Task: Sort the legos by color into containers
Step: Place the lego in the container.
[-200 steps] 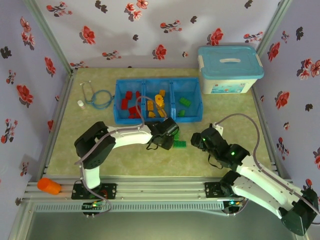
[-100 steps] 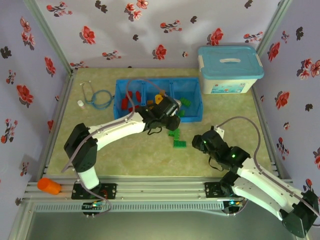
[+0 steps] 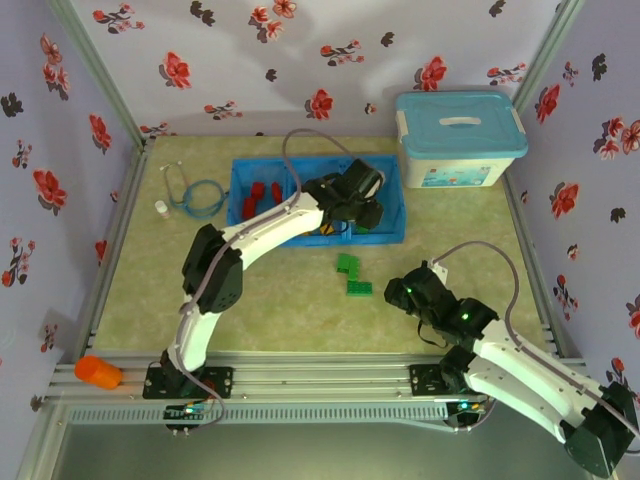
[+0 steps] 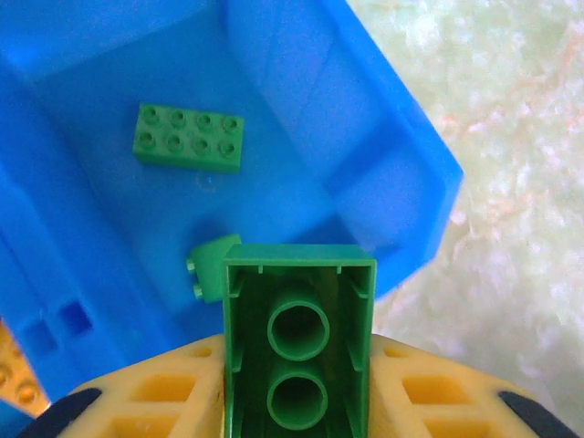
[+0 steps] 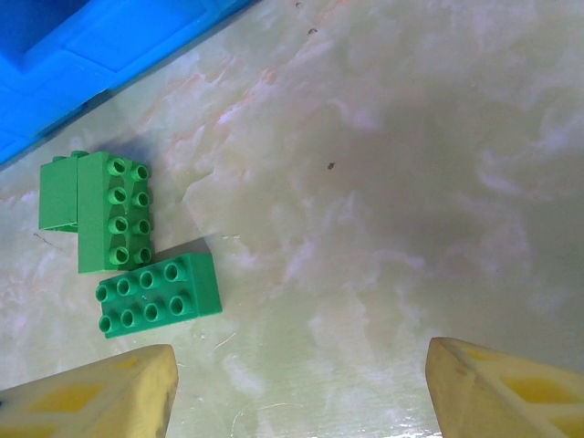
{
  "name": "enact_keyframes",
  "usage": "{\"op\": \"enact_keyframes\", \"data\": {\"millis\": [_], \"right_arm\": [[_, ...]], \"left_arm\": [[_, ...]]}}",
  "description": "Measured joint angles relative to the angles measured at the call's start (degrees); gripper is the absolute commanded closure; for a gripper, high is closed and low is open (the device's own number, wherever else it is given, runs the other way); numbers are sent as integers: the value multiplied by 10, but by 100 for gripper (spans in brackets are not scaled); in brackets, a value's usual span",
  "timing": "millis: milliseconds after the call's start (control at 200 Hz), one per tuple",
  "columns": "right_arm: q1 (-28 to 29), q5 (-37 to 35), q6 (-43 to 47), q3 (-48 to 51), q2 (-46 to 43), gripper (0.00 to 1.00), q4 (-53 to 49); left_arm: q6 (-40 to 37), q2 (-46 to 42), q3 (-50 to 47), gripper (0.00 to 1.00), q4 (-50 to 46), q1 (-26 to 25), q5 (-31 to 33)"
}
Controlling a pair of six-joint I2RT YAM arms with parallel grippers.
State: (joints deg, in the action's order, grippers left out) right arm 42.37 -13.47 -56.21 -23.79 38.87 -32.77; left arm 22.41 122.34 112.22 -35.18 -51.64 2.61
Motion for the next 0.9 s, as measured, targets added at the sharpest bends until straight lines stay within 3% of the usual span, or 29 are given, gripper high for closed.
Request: {"op": "enact_keyframes", "data": {"millis": [175, 210, 255, 305, 620, 900], "right_arm": [[0, 2, 0, 1, -1, 28, 0], [0, 2, 0, 1, -1, 28, 0], [0, 2, 0, 1, -2, 28, 0], [0, 2, 0, 1, -3, 28, -1], [0, 3, 0, -2, -4, 28, -26], [2, 9, 4, -20, 28, 28, -30]], "left_arm": [[-4, 74, 109, 62, -42, 21, -7], [-4, 88, 129, 54, -49, 25, -8], [-10, 104, 153, 36, -59, 29, -9], [-9, 115, 167, 30, -63, 31, -10], [-17, 100, 156, 28, -64, 35, -12], [-25, -106, -40, 28, 6, 16, -12]]}}
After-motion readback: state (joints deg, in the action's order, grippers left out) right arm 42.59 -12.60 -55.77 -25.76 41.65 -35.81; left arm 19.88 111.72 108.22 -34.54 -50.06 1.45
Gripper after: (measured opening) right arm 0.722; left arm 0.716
